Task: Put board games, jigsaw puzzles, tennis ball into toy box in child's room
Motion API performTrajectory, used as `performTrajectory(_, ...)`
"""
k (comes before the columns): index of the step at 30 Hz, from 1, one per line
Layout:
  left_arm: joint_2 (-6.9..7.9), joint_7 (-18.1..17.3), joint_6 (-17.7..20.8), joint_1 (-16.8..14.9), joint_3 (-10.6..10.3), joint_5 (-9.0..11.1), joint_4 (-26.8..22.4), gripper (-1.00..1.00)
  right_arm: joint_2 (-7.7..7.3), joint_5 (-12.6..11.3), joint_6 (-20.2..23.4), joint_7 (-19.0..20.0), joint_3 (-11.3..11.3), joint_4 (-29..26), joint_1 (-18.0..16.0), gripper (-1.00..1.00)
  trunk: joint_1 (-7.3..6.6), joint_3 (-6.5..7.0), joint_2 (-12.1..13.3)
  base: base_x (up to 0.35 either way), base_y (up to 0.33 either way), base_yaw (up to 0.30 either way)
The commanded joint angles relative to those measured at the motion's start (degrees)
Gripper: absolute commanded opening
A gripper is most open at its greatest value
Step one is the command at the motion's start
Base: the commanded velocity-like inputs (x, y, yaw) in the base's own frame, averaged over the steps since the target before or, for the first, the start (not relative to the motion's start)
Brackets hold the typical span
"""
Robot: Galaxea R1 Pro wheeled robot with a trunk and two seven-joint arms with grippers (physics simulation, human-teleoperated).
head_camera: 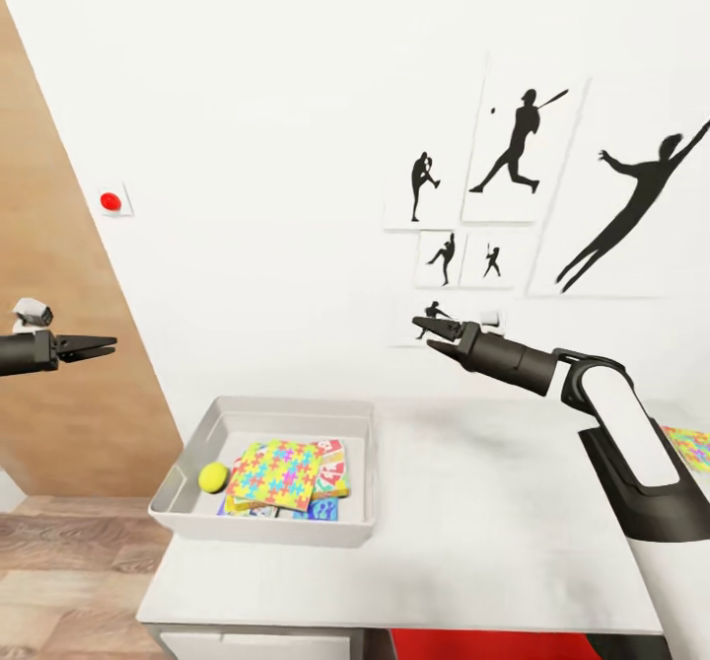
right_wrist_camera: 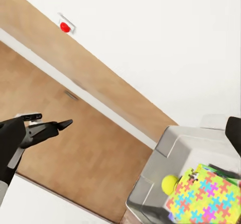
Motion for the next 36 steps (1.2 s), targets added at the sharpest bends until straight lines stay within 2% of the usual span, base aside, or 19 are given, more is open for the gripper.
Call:
performTrajectory(1, 0.03, -0.2, 0.6, -0.1, 0.0, 0.0, 0.0, 1.0, -0.05, -0.3, 0.1, -0.2, 0.0, 0.0, -0.1, 1.0, 0.04, -0.05, -0.1, 0.0, -0.192, -0.18)
performTrajectory(14, 0.1, -0.2, 0.6, -0.1, 0.1, 0.1, -1.6, 1.0, -0.1, -0.4, 0.2, 0.1, -1.1, 0.0, 0.0, 1.0, 0.04, 0.98, -0.1, 0.0, -0.044, -0.181)
performTrajectory(28, 0.09, -0.2, 0.6, -0.1, 0.1, 0.1, -2.4, 1.0, -0.1, -0.4, 0.2, 0.1, -1.1, 0.0, 0.0, 1.0, 0.04, 1.2, -0.1, -0.052, -0.068, -0.038)
performTrajectory(36, 0.03, -0.2, 0.5, -0.1, 0.0, 0.1, -2.4, 1.0, -0.09, -0.4, 0.1, 0.1, -1.1, 0.0, 0.0, 1.0, 0.04, 1.66, -0.1, -0.107, -0.116, -0.163)
